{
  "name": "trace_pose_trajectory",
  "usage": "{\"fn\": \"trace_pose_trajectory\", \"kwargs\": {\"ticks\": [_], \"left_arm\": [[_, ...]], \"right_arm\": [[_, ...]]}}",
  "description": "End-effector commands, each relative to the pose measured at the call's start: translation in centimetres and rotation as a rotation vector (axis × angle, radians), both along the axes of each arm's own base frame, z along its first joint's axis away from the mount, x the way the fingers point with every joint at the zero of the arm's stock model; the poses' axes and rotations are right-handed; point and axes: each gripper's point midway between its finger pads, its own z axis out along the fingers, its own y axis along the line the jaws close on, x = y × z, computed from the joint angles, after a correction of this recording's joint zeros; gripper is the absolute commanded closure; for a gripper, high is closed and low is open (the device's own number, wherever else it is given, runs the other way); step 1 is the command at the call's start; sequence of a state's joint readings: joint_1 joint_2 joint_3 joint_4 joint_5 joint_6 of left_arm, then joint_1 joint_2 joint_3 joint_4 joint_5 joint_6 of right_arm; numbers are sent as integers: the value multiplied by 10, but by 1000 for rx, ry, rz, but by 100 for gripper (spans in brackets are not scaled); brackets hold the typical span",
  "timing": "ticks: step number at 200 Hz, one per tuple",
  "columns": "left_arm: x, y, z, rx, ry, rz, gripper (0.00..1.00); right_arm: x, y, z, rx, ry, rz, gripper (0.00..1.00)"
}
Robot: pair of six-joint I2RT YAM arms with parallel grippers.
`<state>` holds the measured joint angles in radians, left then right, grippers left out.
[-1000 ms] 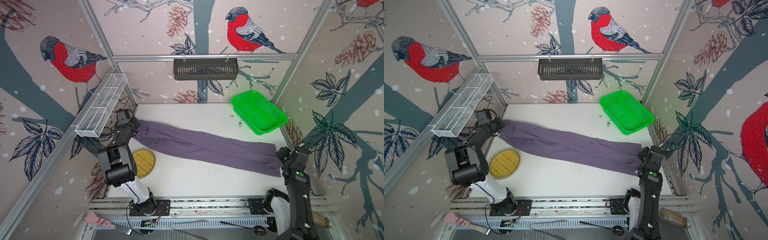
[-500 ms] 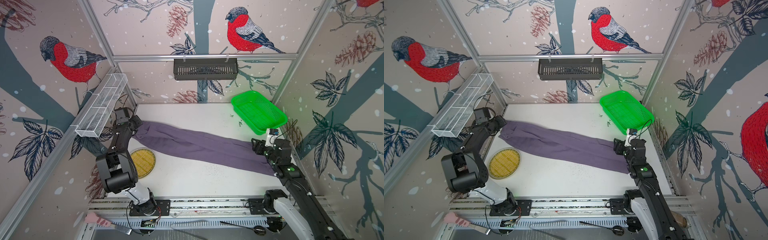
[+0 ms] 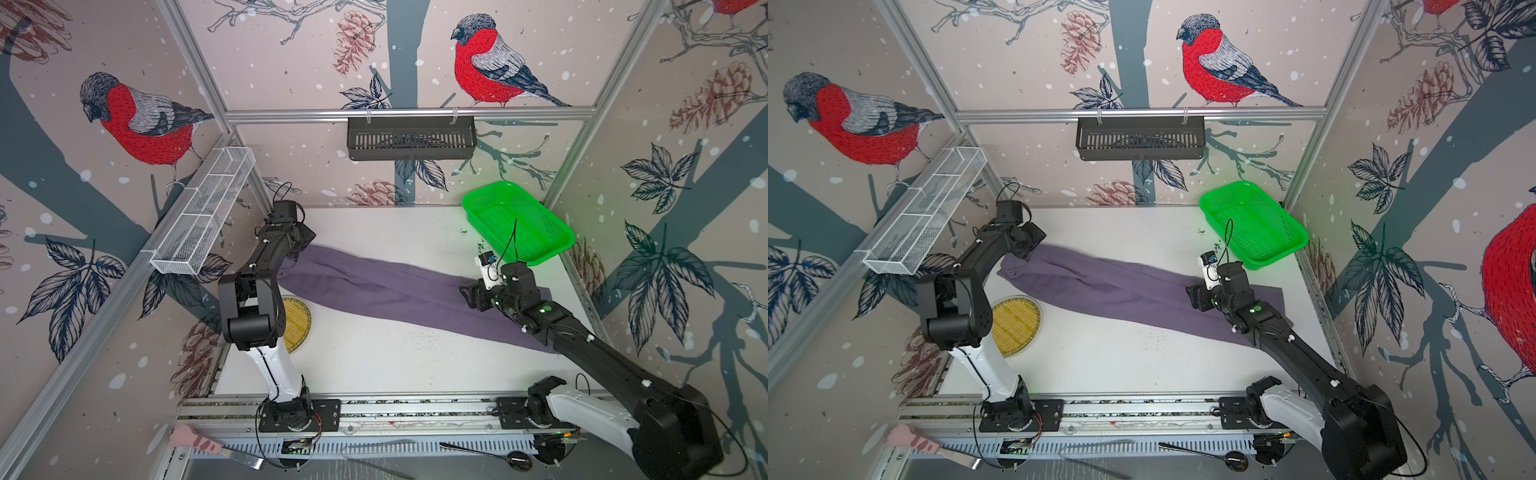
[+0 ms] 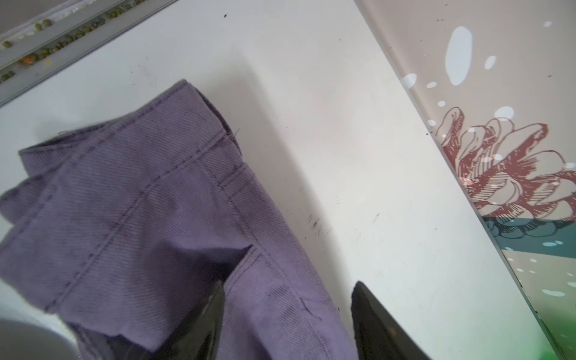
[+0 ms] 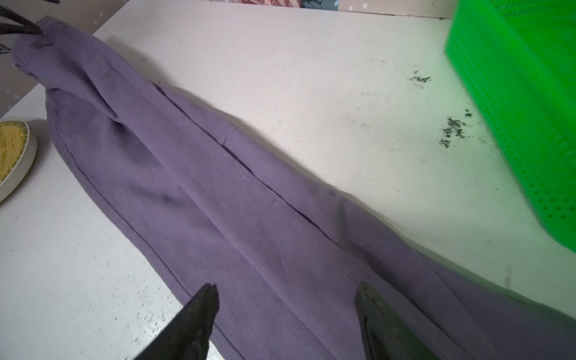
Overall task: Fold and stack the trousers
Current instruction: Fold the trousers at the center of the table, then smooth out the trousers at the center of the table.
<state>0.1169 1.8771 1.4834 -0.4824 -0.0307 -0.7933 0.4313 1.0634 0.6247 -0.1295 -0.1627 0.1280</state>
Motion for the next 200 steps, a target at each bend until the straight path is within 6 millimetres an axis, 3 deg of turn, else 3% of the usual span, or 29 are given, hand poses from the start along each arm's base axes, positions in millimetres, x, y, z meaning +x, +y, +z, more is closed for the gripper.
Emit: {"fn": "trace_pose_trajectory", "kwargs": {"ticks": [1,19,53,103,152,172,200], "left_arm": [[-5,15,-11,30,89,106,35],[-7,28,-18,75,165,165,35],[12,28,-28,74,182,138,38],[14,30,-47,84,237,138,51],[11,28,-59,83,263,116,77],[9,28,-58,91,263,102,81],[6,28,-54,102,255,86,98]], "right_arm": [[2,10,4,16,-10,46,27],[2,12,-1,15,3,49,27],[1,18,-8,35,22,68,27],[-3,33,-14,52,48,115,26],[-2,39,-14,43,47,135,26],[-1,38,-16,33,48,135,26],[-2,36,-18,22,48,133,26]]}}
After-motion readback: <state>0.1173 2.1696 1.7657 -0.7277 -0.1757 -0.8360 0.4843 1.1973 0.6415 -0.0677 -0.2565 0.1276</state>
